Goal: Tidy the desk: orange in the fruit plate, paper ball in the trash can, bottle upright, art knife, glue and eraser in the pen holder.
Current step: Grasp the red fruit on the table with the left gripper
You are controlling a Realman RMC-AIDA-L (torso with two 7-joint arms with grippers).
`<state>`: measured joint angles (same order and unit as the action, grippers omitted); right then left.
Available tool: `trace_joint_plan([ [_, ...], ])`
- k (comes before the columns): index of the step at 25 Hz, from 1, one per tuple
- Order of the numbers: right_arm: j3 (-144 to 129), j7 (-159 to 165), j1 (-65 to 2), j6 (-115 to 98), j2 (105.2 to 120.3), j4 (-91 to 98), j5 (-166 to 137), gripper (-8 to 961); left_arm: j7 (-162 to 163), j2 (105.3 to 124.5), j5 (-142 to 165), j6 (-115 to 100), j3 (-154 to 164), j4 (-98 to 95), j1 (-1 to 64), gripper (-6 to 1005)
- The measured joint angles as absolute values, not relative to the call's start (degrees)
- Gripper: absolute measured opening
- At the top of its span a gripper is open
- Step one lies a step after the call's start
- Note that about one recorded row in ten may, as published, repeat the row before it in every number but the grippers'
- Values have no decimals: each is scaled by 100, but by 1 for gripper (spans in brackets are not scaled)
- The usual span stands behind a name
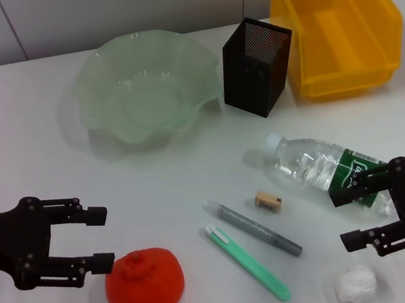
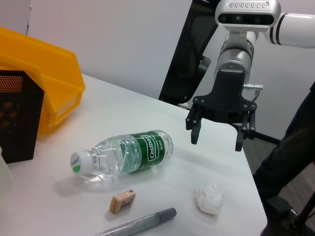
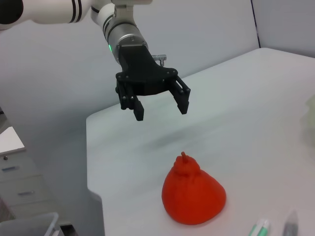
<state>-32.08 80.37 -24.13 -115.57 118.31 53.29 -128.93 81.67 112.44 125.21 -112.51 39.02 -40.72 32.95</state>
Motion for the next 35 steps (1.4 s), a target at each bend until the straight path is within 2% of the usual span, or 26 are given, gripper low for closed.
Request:
trace_joint_plan([
  [15, -3146, 8034, -2383, -11538, 11789, 5340, -12875, 700, 8538, 11280, 12480, -11275, 3721, -4448, 3264, 758],
  [18, -3127, 8099, -2363, -11538, 11745, 5392, -12848, 700, 9156, 11386, 12484, -11301, 3674, -5062, 3198, 759],
  [22, -3105, 8243, -2374, -11536, 11715, 5471, -12844, 699, 10050, 11679, 12548, -11323, 3913, -6180, 3011, 759],
  [25, -3139, 8421, -2404, -11570, 11717, 5661, -12856, 699, 10467, 11815, 12729, -11310, 4490, -6906, 2806, 760],
  [35, -3367, 8796, -2469, -11661, 11808, 6060, -12869, 698, 10300, 11879, 12496, -10883, 5392, -6878, 2341, 761],
])
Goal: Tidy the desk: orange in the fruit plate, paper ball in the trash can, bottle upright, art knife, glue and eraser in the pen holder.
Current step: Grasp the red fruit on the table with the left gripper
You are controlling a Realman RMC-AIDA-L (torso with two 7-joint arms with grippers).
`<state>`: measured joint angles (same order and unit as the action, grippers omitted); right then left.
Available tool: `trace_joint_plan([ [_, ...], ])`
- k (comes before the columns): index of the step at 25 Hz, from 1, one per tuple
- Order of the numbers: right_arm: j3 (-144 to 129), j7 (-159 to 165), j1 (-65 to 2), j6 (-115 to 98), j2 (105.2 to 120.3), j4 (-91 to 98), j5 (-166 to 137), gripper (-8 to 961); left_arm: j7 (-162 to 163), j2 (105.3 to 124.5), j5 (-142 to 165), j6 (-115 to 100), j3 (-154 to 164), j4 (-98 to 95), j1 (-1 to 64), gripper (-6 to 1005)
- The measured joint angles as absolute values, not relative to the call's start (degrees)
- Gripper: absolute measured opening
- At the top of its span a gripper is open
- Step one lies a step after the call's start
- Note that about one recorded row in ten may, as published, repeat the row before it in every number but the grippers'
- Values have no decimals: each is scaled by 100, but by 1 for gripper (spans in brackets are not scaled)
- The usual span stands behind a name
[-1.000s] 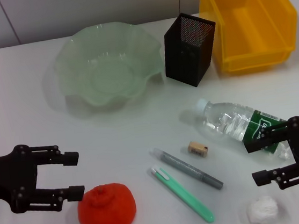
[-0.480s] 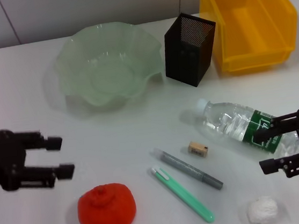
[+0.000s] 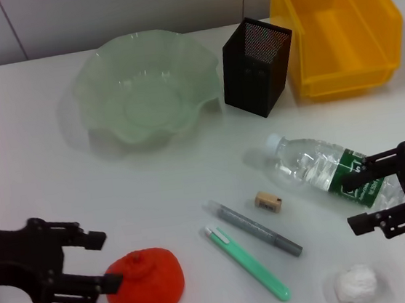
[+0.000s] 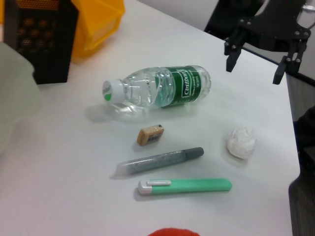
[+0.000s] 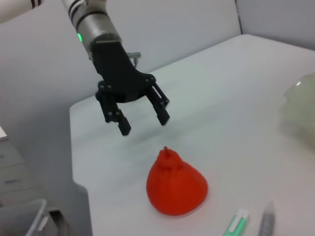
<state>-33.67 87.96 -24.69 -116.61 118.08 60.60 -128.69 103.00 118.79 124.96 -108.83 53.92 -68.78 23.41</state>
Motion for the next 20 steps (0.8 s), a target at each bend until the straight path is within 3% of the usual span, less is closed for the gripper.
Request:
trace_joint_plan([
  [9, -3438, 8848, -2509, -11653, 11876, 6055, -12875, 697, 9739, 11885, 11969, -9892, 6245, -6268, 1982, 758],
  [20, -3494, 8851, -2555, -11594, 11879, 5981, -12876, 696, 9234, 11874, 11831, -9443, 6386, -5587, 2056, 755],
])
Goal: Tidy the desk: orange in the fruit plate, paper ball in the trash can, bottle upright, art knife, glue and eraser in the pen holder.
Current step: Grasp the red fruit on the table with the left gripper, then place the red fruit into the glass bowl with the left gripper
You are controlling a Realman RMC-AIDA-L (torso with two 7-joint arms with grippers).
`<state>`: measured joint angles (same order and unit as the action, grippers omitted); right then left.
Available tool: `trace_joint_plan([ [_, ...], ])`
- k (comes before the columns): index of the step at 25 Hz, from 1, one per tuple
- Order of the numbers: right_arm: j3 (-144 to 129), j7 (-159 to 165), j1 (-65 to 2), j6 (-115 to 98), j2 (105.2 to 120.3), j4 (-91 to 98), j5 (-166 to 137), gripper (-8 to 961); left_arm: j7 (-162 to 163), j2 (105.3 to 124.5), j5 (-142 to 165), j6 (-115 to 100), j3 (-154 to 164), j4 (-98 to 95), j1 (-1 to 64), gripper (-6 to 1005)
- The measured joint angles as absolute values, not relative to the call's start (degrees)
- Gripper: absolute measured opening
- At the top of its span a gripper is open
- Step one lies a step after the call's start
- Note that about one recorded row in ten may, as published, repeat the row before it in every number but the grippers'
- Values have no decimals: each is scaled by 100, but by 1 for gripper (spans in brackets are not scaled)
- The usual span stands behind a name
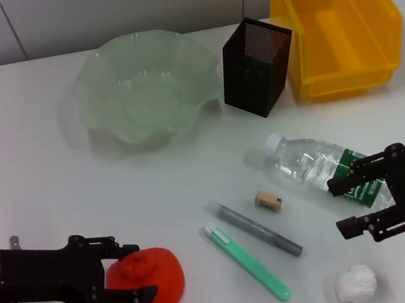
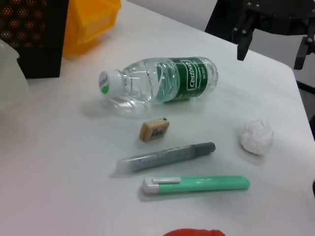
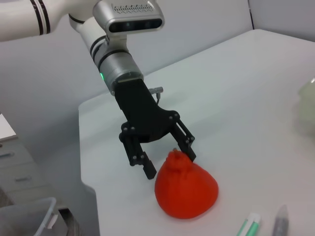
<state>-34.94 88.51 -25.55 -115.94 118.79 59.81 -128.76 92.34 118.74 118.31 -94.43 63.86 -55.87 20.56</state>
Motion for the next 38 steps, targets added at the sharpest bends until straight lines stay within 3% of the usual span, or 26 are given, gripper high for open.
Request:
trace_joint_plan([
  [12, -3515, 8850, -2575, -11413, 11883, 5957, -12876, 694, 9017, 11865, 11796, -9304, 6564, -5261, 2197, 712],
  [18, -3516, 8844, -2575, -11361, 11883, 5922, -12876, 694, 9005, 11865, 11794, -9068, 6831, -5289, 2202, 530],
  [23, -3516, 8824, -2575, -11315, 11883, 5869, -12874, 693, 8938, 11854, 11718, -9166, 6762, -5268, 2321, 269],
  [25, -3516, 8814, -2575, -11304, 11883, 5861, -12868, 693, 8954, 11848, 11653, -9214, 6725, -5312, 2348, 250],
  [33, -3516, 8803, -2596, -11301, 11888, 5823, -12844, 692, 9499, 11852, 11251, -9191, 6244, -5763, 3176, 177],
  [38, -3515, 8801, -2606, -11280, 11890, 5810, -12841, 691, 9958, 11880, 11142, -7563, 6333, -5434, 3997, 139],
])
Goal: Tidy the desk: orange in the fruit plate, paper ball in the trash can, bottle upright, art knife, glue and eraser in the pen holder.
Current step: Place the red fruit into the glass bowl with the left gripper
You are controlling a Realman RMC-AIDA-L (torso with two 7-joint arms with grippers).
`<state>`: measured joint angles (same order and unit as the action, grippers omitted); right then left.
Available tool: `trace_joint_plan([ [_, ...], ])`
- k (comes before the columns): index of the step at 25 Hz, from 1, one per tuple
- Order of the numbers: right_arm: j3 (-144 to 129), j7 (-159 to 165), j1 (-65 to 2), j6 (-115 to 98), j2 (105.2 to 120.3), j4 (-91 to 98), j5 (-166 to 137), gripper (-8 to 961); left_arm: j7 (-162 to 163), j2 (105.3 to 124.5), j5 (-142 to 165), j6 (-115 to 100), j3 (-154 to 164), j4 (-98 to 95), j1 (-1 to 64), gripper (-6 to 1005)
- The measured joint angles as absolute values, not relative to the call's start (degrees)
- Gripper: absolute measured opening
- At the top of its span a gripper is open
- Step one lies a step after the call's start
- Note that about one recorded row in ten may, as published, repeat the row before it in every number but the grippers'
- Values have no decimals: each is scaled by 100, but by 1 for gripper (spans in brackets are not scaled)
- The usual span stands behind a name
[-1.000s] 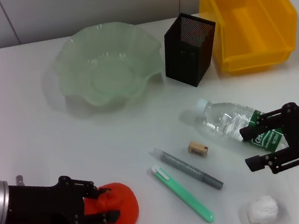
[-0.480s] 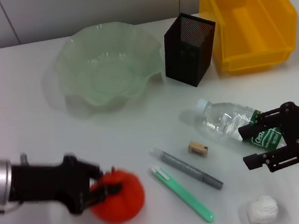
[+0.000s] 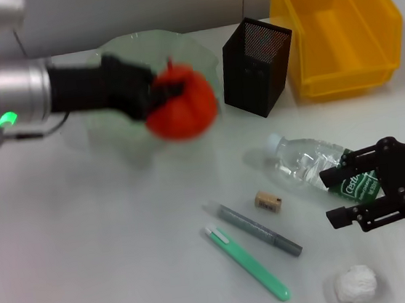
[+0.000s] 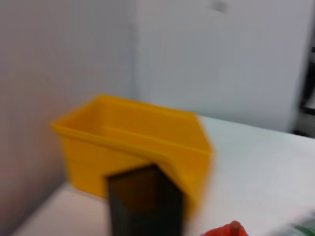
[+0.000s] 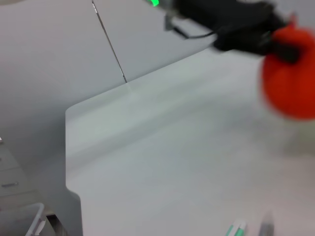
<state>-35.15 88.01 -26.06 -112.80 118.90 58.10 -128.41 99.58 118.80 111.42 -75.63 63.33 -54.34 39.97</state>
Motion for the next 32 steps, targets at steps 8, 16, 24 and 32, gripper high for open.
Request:
trace_joint_plan([
  [8, -3516, 8748, -2604, -11275, 11892, 5733, -12840, 690, 10074, 11910, 10735, -5119, 6903, -4595, 4626, 84],
  [16, -3516, 8713, -2635, -11276, 11877, 5721, -12840, 690, 10036, 11909, 10612, -4389, 7458, -4550, 4568, 69],
  [24, -3515, 8644, -2661, -11235, 11879, 5659, -12844, 689, 10022, 11914, 10253, -3528, 8294, -4604, 4378, 170],
  [32, -3515, 8640, -2649, -11232, 11884, 5642, -12845, 688, 10075, 11912, 10217, -3476, 8282, -4579, 4353, 374],
])
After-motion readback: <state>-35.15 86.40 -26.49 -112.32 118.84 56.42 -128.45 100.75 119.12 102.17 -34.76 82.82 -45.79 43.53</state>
